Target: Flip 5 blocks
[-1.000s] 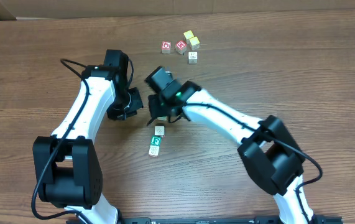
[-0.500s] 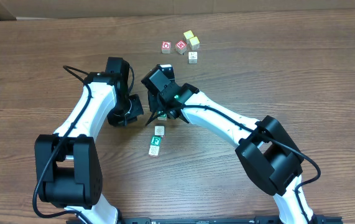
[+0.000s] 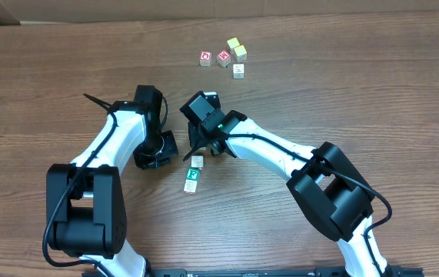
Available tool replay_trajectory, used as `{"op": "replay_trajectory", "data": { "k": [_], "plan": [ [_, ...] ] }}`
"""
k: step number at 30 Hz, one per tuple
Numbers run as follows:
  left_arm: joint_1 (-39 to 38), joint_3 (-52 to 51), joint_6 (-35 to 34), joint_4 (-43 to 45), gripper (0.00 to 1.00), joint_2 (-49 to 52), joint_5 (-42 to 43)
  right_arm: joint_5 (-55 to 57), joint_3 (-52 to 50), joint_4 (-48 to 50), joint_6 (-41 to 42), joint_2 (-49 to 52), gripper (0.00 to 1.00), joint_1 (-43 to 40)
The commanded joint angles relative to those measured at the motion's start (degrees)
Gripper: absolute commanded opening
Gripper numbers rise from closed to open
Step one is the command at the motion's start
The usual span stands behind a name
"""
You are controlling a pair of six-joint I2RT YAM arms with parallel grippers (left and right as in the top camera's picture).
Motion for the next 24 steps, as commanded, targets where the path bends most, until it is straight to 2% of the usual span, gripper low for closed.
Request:
{"op": "replay_trajectory", "data": {
  "k": [1,16,24],
  "plan": [
    [-0.5,-0.4,0.9,0.1,0.04,-0.5,2.4,-3.5,-0.5,-0.3,0.2,0.5,0.04,0.0],
    [-0.5,-0.4,0.9,0.0,0.04,-0.5,2.6,-6.2,0.3,-4.3,0.2,-0.4,0.04,0.1],
    [-1.1,-1.2,1.3,-0.3,0.04,-0.5,2.7,-6.2,3.4,-11.8,0.8,-5.7,0.04,-1.0]
  ]
}}
